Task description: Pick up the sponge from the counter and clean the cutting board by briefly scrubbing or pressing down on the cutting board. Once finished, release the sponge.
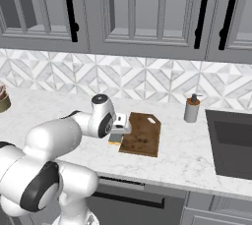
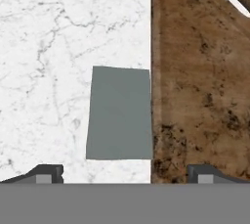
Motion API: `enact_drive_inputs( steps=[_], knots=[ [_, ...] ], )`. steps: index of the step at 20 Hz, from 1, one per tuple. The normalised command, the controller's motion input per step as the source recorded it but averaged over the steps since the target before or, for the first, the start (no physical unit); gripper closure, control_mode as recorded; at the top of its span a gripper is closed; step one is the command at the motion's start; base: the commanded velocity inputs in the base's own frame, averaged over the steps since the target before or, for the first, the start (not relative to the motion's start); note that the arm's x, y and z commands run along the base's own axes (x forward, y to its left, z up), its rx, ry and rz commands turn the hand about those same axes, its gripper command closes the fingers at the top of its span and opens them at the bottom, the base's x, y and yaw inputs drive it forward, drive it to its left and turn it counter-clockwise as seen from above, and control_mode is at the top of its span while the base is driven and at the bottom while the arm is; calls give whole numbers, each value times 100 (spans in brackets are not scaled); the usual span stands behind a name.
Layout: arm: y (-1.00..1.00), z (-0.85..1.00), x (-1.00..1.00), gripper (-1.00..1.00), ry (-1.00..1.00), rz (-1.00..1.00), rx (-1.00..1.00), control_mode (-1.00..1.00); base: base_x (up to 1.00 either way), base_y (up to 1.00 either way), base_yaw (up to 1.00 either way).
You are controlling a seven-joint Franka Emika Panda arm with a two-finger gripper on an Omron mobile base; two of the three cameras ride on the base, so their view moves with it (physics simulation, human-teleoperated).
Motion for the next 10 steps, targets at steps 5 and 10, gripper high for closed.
enact_drive_inputs(
  steps=[5,10],
  knots=[
    [0,-11,13,-100,2,0,0,-100,0,0,0],
    [2,-12,16,-100,5,0,0,-100,0,0,0]
  ],
)
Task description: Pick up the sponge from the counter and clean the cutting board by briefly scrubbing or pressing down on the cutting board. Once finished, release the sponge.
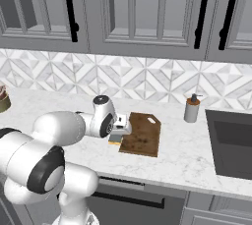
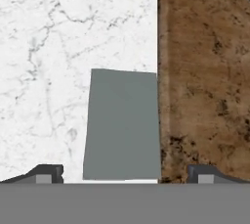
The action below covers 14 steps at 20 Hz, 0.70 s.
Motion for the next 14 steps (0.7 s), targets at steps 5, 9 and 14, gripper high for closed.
enact_drive_inputs(
  steps=[5,9,14],
  knots=[
    [0,-15,25,-100,10,0,0,-100,0,0,0],
    [0,-11,25,-100,9,0,0,-100,0,0,0],
    [0,-9,18,-100,6,0,0,-100,0,0,0]
  ],
)
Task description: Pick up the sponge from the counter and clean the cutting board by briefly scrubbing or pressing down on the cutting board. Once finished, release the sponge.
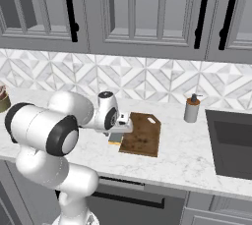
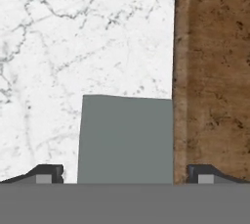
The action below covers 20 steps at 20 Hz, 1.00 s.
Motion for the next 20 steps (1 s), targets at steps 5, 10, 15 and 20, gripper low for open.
enact_drive_inputs(
  steps=[5,10,15,20],
  knots=[
    [1,-12,3,-100,1,0,0,-100,0,0,0],
    [0,-25,0,-100,0,0,0,-100,0,0,0],
    [0,-34,0,-100,0,0,0,-100,0,0,0],
    [15,-25,0,100,0,0,-1,-100,0,0,0]
  ],
)
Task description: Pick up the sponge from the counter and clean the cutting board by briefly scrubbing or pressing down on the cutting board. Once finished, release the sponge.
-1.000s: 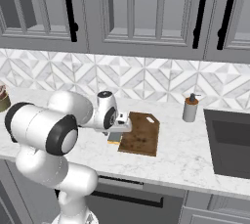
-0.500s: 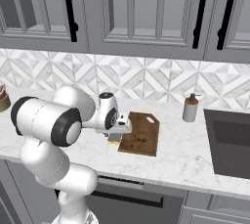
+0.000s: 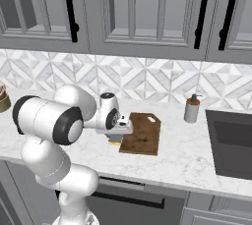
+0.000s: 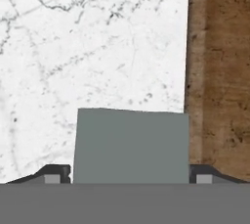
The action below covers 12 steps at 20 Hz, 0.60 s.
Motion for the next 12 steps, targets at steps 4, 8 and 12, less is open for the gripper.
enact_drive_inputs(
  steps=[4,8,12],
  knots=[
    [9,-4,0,100,4,1,0,-100,0,0,0],
    [0,0,0,100,0,0,5,-100,0,0,0],
    [-14,13,-4,100,0,0,5,-100,0,0,0]
  ],
)
